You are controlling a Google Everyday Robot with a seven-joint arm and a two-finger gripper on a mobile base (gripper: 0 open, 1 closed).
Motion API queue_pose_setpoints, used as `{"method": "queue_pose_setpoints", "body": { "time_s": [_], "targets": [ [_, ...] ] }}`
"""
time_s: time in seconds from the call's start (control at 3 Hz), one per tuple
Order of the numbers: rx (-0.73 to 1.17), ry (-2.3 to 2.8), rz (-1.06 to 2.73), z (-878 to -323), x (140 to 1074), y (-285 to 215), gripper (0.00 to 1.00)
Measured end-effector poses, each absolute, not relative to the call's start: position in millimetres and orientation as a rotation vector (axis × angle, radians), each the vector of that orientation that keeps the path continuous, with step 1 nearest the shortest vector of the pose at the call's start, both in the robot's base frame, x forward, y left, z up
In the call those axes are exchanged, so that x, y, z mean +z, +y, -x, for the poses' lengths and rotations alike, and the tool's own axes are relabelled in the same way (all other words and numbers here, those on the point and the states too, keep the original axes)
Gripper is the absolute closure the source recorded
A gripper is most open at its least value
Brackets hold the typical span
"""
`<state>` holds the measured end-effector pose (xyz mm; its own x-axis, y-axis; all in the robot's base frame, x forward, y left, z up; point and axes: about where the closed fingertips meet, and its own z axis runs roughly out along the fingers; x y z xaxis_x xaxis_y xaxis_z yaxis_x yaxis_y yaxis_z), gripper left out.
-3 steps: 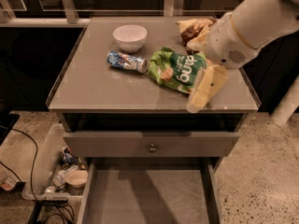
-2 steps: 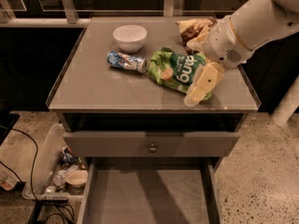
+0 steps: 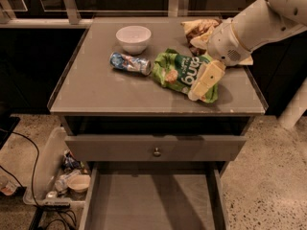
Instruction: Place green rice chip bag into middle drawer
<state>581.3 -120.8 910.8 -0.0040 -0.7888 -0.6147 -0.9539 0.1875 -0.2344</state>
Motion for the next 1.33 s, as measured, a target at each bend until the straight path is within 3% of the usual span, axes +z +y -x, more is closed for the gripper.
{"method": "queue_pose_setpoints", "body": {
  "time_s": [1.33],
  "targets": [
    [0.224,1.837,1.669,-615.9,866.2,-106.0,0.00]
  ]
}}
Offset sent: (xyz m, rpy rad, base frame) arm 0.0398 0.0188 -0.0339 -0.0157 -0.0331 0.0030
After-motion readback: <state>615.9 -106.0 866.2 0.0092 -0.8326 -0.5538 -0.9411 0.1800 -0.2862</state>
